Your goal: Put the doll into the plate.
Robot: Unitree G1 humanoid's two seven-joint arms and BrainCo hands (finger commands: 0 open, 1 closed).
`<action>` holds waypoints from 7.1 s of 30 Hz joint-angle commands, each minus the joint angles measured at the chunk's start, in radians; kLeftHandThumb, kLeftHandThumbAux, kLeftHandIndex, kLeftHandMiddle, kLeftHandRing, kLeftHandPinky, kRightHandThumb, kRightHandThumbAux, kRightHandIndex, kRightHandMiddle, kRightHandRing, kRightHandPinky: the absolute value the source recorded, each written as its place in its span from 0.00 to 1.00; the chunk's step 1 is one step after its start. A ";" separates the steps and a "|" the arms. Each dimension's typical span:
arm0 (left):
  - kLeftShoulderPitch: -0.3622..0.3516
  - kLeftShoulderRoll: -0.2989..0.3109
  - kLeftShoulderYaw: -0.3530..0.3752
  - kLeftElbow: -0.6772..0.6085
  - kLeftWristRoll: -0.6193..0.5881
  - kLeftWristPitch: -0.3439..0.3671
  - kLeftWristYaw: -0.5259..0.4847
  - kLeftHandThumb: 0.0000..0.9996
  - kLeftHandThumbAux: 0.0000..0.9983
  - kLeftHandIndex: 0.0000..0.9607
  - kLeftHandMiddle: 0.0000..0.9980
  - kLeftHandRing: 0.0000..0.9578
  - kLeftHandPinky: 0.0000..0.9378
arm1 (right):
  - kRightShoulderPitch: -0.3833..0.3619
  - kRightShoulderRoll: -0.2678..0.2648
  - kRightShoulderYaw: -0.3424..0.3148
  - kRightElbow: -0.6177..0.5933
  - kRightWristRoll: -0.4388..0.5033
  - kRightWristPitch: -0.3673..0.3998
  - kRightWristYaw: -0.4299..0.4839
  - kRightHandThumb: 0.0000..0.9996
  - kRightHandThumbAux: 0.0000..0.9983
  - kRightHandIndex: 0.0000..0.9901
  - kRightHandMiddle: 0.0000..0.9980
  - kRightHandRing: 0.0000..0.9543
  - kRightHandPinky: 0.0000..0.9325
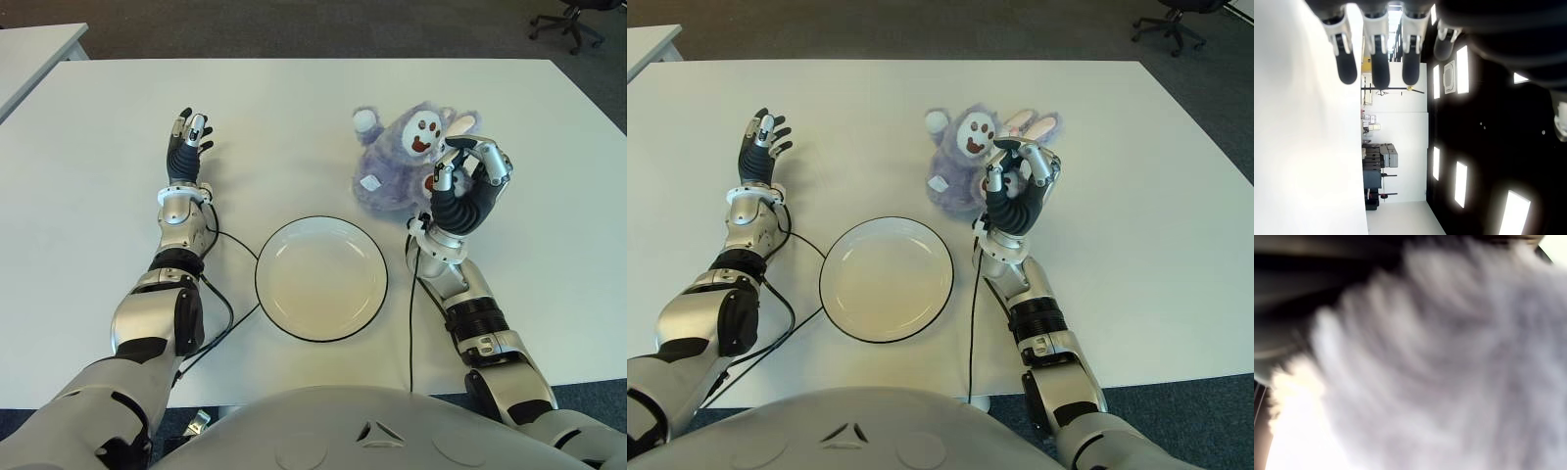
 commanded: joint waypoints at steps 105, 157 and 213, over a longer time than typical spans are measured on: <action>0.136 -0.028 0.002 0.040 -0.009 -0.001 -0.020 0.00 0.33 0.03 0.17 0.19 0.18 | 0.118 0.220 0.061 0.745 0.142 0.001 0.243 0.45 0.28 0.00 0.00 0.00 0.01; 0.142 -0.035 0.005 0.026 -0.015 0.012 -0.021 0.00 0.33 0.06 0.19 0.22 0.25 | 0.131 0.206 0.114 0.850 0.104 -0.129 0.347 0.57 0.33 0.21 0.28 0.30 0.38; 0.125 -0.046 0.011 0.030 -0.024 0.023 -0.012 0.00 0.33 0.07 0.19 0.21 0.23 | 0.110 0.149 0.200 0.784 0.001 0.003 0.182 0.71 0.72 0.44 0.87 0.92 0.93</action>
